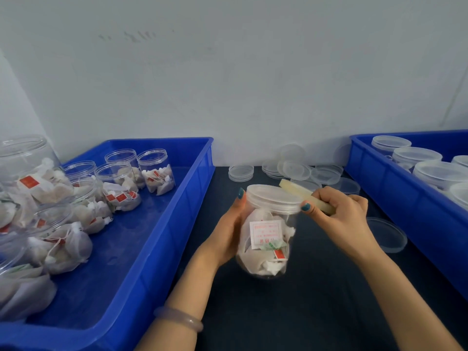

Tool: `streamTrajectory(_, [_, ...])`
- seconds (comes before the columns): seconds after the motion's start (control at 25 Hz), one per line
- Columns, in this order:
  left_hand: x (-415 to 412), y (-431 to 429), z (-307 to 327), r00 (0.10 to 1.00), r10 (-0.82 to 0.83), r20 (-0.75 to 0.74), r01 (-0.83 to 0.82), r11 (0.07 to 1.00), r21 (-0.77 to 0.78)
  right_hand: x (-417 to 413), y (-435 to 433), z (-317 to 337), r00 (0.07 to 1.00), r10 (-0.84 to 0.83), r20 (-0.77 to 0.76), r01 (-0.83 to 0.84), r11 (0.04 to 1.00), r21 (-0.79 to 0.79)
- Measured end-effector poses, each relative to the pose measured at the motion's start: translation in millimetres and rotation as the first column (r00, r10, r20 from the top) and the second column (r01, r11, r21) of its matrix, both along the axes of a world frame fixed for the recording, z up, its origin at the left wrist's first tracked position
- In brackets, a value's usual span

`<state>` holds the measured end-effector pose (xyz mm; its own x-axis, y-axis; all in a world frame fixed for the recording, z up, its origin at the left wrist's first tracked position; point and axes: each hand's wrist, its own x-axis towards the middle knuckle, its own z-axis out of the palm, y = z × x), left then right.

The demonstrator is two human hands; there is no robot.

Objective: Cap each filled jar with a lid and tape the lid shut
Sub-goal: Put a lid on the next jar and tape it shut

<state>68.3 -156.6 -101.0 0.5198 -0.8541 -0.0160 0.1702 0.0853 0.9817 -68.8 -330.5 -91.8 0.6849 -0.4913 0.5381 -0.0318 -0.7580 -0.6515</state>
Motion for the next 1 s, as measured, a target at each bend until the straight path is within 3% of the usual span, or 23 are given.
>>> streamTrajectory(0.2, [4, -13, -10, 0.940, 0.295, 0.171, -0.270, 0.951, -0.152, 1, -6, -5, 0.992, -0.117, -0.053, 0.108, 0.982, -0.155])
streamTrajectory(0.44, [-8, -15, -10, 0.884, 0.223, 0.411, -0.195, 0.975, -0.110, 5, 0, -11, 0.967, -0.243, -0.082, 0.212, 0.938, -0.273])
streamTrajectory(0.56, [-6, -21, -14, 0.849, 0.254, 0.464, -0.248, 0.966, -0.076, 5, 0, -12, 0.959, -0.259, -0.117, 0.209, 0.921, -0.330])
streamTrajectory(0.72, [1, -14, -10, 0.884, 0.292, 0.364, -0.284, 0.956, -0.076, 1, -2, -9, 0.979, -0.196, -0.060, 0.160, 0.914, -0.374])
streamTrajectory(1.0, [1, -2, -4, 0.991, 0.114, 0.073, -0.109, 0.991, -0.076, -2, -3, 0, 0.964, -0.263, 0.038, 0.254, 0.871, -0.421])
